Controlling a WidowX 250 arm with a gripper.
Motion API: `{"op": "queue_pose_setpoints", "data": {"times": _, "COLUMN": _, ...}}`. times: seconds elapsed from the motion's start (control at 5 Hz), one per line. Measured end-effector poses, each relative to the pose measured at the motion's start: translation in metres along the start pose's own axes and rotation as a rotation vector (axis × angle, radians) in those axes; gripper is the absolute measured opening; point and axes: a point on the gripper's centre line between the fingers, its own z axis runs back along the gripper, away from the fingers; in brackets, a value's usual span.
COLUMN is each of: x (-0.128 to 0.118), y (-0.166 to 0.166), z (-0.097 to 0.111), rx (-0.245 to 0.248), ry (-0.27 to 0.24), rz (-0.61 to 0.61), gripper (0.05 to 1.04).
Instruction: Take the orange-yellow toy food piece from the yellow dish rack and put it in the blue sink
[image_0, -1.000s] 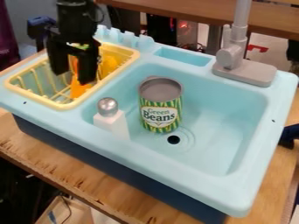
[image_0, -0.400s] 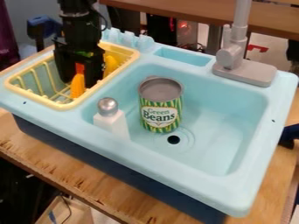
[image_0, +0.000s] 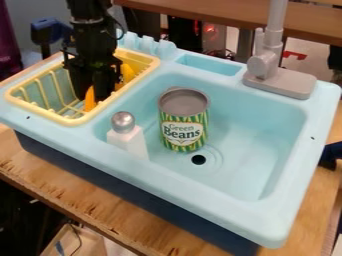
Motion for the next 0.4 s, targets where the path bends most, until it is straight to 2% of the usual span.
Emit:
{"op": "queue_pose_setpoints", "data": {"times": 0.2, "x": 0.001, "y": -0.006, "z": 0.006, "rx": -0.028, "ry": -0.024, "rz": 0.063, "gripper": 0.575}}
{"op": "queue_pose_setpoints", "data": {"times": 0.4, "x": -0.001, "y": -0.017, "z": 0.057, "rx": -0.033, "ry": -0.141, "rz": 0.171, "gripper": 0.575}}
